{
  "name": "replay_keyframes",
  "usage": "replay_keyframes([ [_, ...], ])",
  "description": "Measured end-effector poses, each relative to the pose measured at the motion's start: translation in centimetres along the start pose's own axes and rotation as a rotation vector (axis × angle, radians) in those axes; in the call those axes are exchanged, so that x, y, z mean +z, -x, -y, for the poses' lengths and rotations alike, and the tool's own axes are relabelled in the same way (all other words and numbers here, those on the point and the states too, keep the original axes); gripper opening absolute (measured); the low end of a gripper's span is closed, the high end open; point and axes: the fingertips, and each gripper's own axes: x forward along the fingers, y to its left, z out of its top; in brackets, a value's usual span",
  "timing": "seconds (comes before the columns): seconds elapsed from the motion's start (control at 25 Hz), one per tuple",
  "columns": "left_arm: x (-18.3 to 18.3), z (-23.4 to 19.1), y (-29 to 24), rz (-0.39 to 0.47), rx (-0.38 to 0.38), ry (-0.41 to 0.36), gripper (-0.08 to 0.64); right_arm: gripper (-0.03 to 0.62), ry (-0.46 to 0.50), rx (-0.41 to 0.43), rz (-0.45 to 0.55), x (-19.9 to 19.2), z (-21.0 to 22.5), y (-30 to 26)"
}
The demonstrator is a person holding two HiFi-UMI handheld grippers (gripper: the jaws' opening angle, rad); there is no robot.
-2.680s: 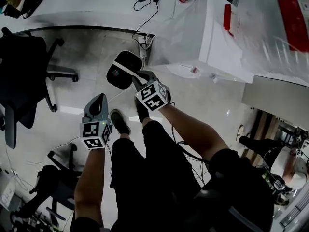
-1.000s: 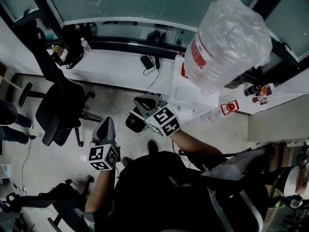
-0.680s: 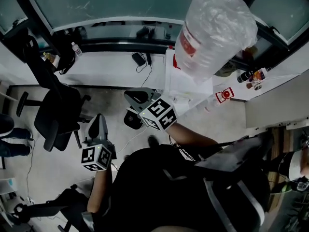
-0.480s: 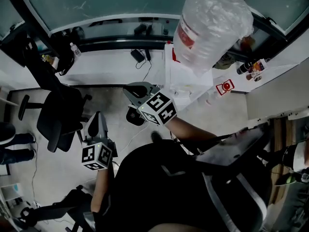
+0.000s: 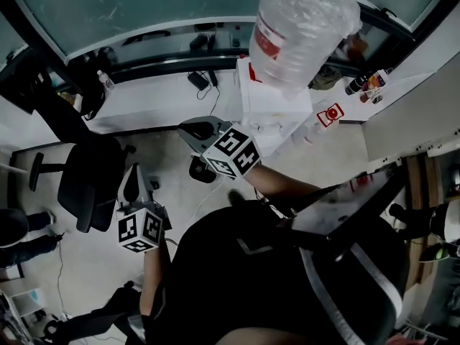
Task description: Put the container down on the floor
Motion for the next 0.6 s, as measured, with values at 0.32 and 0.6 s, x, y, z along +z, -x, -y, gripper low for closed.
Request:
replay_keyframes([
  [0.32,0.17,-0.24,0.07,-0.003,-0.01,0.001,0.011,0.009,0.007,-0.032,-0.004,-0.01,0.36,0.11],
  [0.6,0.62,0.56,-0.19,0.011,-0.069,-0.018,0.011,0.009,0.027,-0.027,-0.013,0.06,0.3,0.05],
])
